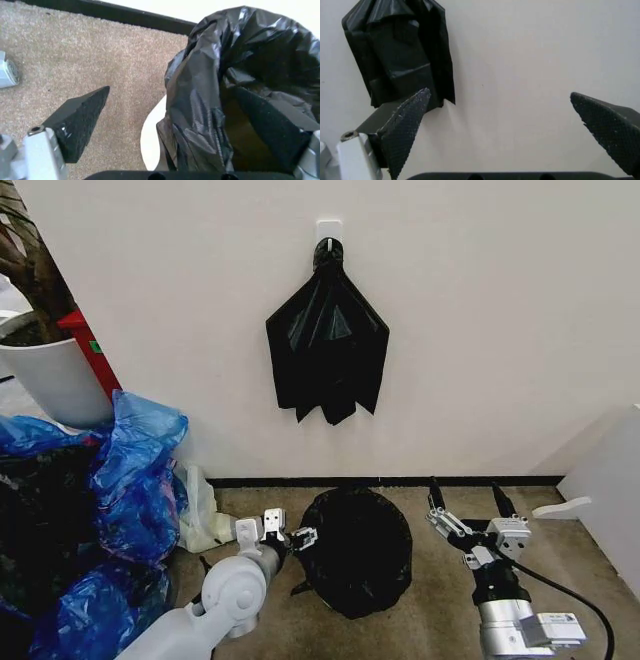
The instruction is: Place the garbage bag over the trash bin.
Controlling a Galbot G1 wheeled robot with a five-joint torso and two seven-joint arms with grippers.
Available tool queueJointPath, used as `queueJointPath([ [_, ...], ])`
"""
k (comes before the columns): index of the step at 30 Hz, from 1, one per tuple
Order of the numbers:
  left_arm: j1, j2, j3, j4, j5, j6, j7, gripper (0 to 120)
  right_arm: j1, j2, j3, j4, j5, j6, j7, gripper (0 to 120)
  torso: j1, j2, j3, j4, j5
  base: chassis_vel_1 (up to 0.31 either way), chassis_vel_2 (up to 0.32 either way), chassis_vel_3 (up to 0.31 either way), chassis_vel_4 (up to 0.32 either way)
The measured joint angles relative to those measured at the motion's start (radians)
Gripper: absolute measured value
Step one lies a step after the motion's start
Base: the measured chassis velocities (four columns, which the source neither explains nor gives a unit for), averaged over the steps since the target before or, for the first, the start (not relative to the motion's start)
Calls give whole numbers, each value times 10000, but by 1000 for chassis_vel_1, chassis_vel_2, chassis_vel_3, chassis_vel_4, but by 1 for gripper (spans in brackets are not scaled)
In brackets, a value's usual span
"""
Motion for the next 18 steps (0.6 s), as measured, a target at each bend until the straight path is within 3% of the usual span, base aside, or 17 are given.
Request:
queueJointPath([
  [9,175,231,-547,-593,252,-553,545,100,84,16,-34,97,-5,-100,78,100,0,0,0,1,0,0,0,0,0],
  [10,176,308,-661,-690,825,-861,719,100,93,17,-6,97,4,-126,89,100,0,0,0,0,0,0,0,0,0],
  [13,178,335,-713,-709,1076,-976,802,100,94,18,10,97,6,-138,93,100,0,0,-1,-1,1,0,0,0,0],
  [15,243,516,-1179,-706,2652,-1666,1804,100,61,12,110,33,-98,-203,95,100,0,-1,0,0,-11,0,0,0,0],
  [18,245,615,-1349,-686,3185,-1944,2175,100,42,8,145,0,-150,-216,92,100,1,0,-1,-2,-6,0,0,0,0],
])
